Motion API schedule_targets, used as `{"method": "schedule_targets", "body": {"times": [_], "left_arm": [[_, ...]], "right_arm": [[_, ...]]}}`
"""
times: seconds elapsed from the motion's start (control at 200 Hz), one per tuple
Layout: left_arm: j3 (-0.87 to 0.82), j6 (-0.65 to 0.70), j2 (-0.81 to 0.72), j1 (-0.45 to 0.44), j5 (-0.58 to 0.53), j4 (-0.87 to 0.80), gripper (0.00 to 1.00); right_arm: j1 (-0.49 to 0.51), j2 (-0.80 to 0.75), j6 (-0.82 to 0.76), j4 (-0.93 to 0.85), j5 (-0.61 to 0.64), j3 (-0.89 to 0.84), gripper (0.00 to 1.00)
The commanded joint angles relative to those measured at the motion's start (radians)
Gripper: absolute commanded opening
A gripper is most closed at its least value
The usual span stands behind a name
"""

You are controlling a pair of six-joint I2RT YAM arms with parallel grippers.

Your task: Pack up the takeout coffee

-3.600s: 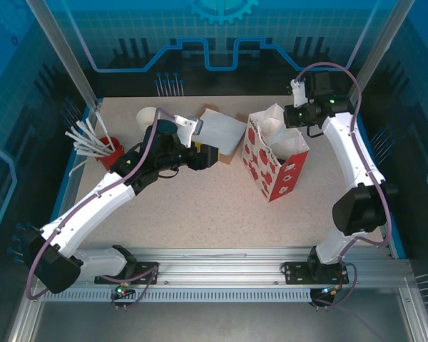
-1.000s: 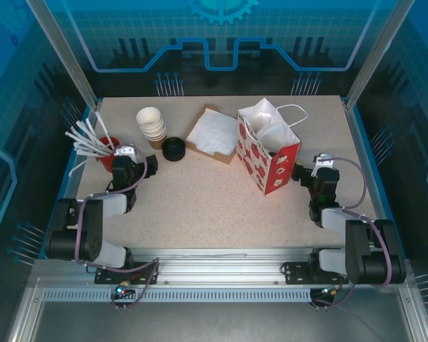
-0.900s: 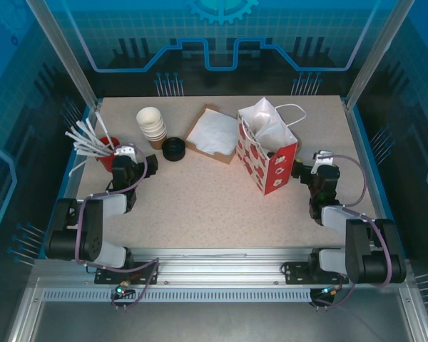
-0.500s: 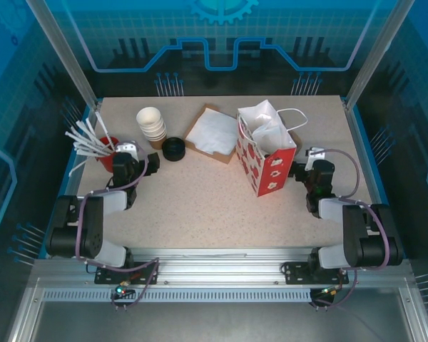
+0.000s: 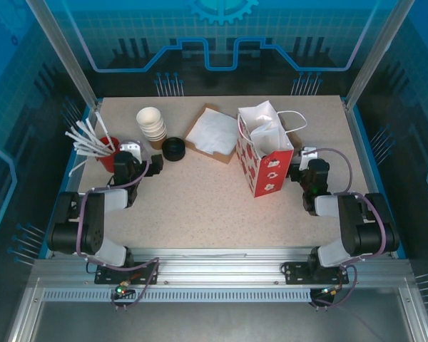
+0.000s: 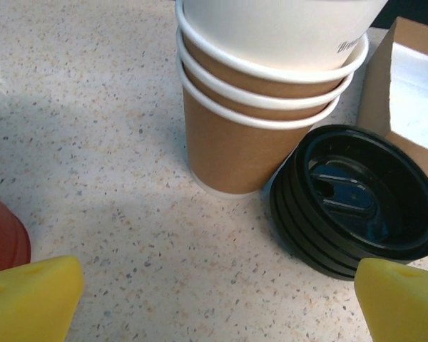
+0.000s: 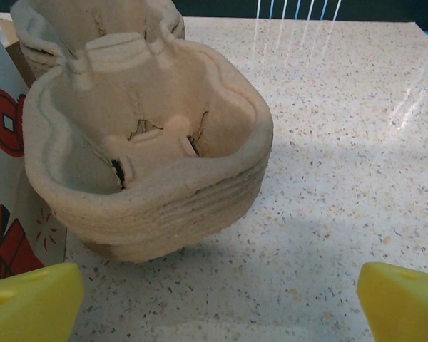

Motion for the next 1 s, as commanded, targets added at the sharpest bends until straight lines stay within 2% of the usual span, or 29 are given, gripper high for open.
{"method": "schedule_targets", "body": {"times": [0.0,0.09,0.135,0.995], "left_arm": [[-0.041,0.031,0.004,-0.002,0.032,0.1,0.99],[-0.102,0.041,0.051,-0.014,0.016,0.269,0.99],[-0.087,0.039,0.033,-0.014,0.015,0.204,0.99],[-0.094,0.048,0.041,-0.027,-0.009,0.23,0.99]], "right_arm": [[0.014,0.005,-0.015,0.041,-0.008,0.006,1.0],[0.013,0.006,-0.016,0.042,-0.007,0.006,1.0],[0.014,0.006,-0.016,0.041,-0.007,0.006,1.0],[0.054,0.012,-0.059,0.019,0.015,0.024,1.0]]}}
